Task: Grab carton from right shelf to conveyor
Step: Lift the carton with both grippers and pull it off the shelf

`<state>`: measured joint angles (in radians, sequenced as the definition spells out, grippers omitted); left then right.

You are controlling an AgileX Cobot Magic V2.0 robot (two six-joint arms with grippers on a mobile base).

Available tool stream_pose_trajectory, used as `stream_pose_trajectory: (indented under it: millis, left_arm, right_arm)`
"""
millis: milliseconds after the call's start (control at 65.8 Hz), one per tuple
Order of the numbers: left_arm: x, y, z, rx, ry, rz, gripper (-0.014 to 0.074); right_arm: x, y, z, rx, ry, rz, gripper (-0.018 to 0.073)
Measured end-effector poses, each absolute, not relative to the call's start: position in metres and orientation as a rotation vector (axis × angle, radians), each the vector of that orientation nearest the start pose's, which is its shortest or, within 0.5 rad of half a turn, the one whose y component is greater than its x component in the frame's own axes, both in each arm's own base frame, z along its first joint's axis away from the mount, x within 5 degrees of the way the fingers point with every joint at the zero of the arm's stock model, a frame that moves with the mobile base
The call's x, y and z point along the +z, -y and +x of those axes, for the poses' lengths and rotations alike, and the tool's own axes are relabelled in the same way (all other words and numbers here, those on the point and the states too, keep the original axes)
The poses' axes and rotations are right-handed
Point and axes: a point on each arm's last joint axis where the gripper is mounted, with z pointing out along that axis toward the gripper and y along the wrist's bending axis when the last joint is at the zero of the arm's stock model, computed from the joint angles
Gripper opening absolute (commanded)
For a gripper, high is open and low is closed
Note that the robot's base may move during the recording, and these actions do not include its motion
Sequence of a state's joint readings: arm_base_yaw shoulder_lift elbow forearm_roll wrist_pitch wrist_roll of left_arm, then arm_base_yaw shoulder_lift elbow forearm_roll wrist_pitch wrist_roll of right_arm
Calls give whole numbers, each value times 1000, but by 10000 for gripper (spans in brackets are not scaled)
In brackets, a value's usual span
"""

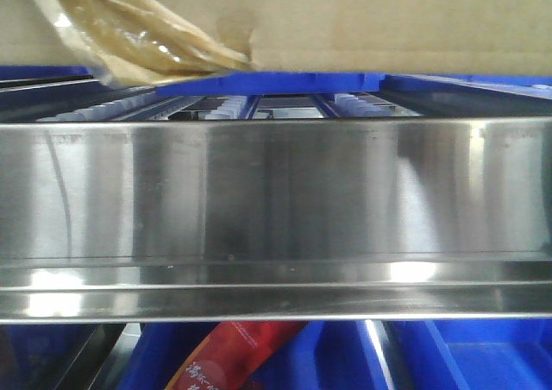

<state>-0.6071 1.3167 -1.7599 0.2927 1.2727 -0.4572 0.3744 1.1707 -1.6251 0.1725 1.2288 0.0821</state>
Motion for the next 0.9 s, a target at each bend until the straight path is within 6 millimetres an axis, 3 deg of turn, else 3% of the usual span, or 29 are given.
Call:
stream_pose_trajectory:
  millis: [487, 897]
  left_arm:
    - [495, 110, 211, -141, -2253, 87, -16]
    - [494, 110, 211, -139, -2254, 83, -16]
  right_arm:
    - [481, -98, 206, 486, -2236, -341, -64]
    - [482, -98, 206, 488, -2231, -342, -64]
